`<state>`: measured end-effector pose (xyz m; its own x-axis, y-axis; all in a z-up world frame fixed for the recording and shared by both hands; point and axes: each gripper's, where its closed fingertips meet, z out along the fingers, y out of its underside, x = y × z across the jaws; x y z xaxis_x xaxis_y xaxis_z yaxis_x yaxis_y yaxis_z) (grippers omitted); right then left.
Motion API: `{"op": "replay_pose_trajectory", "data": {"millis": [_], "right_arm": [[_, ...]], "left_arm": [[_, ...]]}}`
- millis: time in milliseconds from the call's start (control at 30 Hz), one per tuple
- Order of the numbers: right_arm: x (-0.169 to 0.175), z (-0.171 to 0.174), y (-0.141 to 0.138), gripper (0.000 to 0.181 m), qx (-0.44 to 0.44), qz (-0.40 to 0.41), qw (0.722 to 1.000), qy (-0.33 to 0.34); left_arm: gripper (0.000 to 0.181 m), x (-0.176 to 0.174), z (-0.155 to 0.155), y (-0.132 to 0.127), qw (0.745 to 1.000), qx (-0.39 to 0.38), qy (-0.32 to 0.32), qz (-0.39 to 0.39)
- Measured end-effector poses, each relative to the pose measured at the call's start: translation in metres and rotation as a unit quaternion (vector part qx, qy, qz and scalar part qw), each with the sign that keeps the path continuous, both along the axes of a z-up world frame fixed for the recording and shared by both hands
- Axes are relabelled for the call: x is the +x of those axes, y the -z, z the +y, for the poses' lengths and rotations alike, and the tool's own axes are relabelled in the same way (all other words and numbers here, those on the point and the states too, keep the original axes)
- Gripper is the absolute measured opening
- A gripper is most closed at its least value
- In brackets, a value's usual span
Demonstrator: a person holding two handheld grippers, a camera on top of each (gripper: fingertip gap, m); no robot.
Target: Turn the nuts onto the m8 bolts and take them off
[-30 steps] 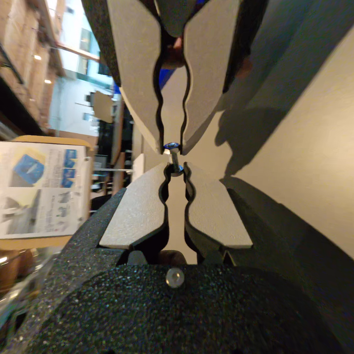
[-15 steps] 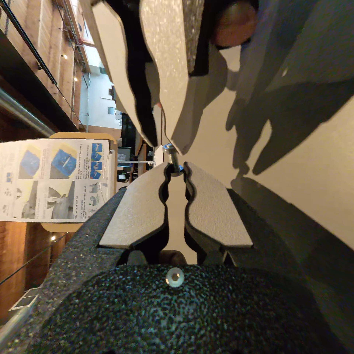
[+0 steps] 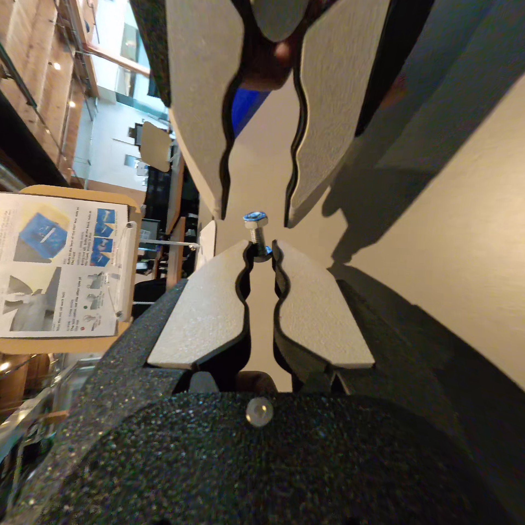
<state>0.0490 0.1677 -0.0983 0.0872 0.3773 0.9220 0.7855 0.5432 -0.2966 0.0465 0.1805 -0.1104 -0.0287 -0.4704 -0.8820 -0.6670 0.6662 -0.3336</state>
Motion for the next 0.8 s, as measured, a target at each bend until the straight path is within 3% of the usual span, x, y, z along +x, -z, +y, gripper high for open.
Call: {"op": "replay_pose_trajectory", "data": {"millis": [33, 200, 333, 600, 800], "right_arm": [[-0.002, -0.001, -0.003, 0.037, -0.036, 0.040, 0.999, -0.001], [-0.004, 0.005, -0.017, 0.036, -0.177, 0.205, 0.962, 0.024], [-0.002, 0.009, -0.017, 0.034, -0.236, 0.249, 0.939, 0.038], [-0.005, 0.003, -0.011, 0.014, -0.197, 0.192, 0.961, 0.026], [-0.003, -0.009, 0.012, 0.017, -0.015, -0.022, 0.999, -0.032]], "left_arm": [[0.012, -0.001, 0.003, -0.002, 1.000, 0.014, -0.008, 0.000], [0.012, -0.004, 0.011, -0.009, 0.997, 0.078, -0.028, 0.011], [0.012, -0.003, 0.008, -0.014, 0.997, 0.078, -0.022, 0.000], [0.012, -0.002, 0.003, -0.012, 0.998, 0.059, -0.006, -0.004], [0.012, 0.001, -0.012, 0.014, 0.997, -0.065, 0.031, 0.016]]}}
